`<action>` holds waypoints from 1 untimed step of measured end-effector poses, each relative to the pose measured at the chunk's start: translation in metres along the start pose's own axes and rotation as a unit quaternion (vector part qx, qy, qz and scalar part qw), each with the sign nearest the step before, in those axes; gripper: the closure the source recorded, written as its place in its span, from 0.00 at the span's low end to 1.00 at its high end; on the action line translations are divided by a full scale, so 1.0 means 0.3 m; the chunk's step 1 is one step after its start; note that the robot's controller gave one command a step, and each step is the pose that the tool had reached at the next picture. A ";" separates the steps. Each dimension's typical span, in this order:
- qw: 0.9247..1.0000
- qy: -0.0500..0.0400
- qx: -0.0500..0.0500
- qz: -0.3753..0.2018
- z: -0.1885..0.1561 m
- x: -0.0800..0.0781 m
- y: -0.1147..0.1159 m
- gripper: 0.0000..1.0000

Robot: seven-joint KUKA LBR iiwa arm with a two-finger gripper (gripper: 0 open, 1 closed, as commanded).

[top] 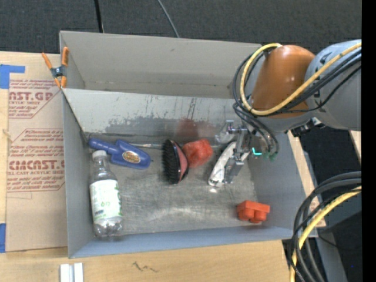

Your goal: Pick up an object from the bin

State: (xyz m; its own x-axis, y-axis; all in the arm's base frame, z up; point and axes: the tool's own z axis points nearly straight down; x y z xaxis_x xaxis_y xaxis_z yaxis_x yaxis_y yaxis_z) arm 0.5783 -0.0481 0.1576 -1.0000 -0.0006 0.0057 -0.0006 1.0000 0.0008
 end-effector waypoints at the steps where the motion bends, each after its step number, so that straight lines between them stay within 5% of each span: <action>1: 1.000 -0.004 0.001 0.000 -0.014 -0.006 -0.001 0.00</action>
Offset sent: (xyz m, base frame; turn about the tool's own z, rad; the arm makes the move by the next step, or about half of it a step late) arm 0.0001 -0.0509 -0.0876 -0.3933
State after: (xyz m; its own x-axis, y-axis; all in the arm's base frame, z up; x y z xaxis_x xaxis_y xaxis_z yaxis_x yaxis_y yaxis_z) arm 0.5802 -0.0483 0.1618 -1.0000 -0.0010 -0.0020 -0.0010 1.0000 -0.0004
